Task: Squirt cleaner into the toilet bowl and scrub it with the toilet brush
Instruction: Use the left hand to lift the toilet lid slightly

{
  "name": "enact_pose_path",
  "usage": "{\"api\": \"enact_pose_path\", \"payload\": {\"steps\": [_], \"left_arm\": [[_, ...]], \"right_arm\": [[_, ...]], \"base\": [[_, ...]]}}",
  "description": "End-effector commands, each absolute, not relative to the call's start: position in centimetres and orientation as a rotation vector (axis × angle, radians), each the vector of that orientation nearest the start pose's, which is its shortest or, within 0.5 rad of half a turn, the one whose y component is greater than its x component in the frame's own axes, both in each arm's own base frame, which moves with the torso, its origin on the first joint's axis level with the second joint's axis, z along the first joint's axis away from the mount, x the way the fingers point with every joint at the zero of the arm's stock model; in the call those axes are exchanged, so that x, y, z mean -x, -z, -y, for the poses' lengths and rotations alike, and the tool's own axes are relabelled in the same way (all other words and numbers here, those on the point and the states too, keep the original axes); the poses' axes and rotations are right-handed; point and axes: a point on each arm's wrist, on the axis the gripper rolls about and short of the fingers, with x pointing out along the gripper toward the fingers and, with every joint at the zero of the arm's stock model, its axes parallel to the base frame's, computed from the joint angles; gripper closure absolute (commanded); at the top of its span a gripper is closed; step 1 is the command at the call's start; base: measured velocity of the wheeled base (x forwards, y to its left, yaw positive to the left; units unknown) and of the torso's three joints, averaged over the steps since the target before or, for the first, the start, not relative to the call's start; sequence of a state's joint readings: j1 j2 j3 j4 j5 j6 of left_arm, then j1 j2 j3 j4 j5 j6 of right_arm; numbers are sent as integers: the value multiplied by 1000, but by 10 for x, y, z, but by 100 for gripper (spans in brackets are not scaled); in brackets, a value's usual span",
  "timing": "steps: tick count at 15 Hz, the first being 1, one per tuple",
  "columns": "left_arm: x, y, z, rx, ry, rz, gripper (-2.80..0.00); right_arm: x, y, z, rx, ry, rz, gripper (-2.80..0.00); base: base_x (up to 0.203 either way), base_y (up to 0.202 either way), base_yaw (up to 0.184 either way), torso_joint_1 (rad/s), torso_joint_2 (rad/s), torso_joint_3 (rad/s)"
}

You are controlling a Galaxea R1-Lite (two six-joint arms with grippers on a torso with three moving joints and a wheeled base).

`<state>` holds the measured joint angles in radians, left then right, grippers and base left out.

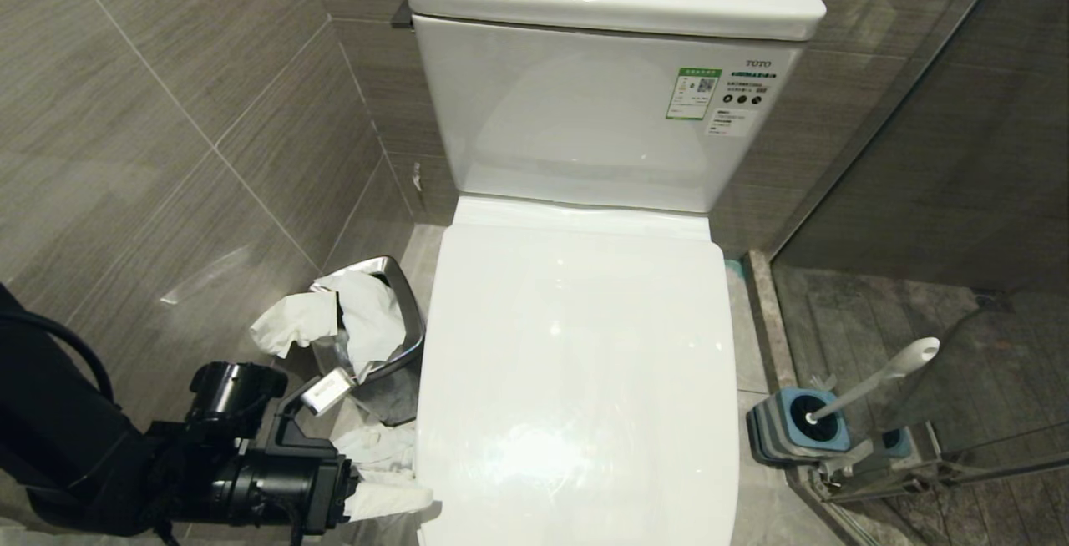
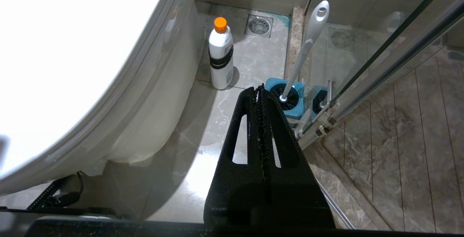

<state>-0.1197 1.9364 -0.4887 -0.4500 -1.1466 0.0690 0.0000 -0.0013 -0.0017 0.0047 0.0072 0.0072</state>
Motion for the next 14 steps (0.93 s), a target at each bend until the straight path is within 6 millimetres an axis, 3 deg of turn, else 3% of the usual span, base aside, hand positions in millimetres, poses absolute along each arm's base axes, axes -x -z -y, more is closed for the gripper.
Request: {"api": "enact_pose_path", "payload": {"steps": [1, 14], "left_arm": [[-246, -41, 54, 458, 1199, -885, -280], [-245, -39, 63, 394, 1143, -922, -280]], "right_arm": [[23, -75, 0, -8, -8, -3, 0], [23, -75, 0, -8, -8, -3, 0]], "base": [[0, 0, 0, 0, 0, 0], [0, 0, 0, 0, 0, 0]]}}
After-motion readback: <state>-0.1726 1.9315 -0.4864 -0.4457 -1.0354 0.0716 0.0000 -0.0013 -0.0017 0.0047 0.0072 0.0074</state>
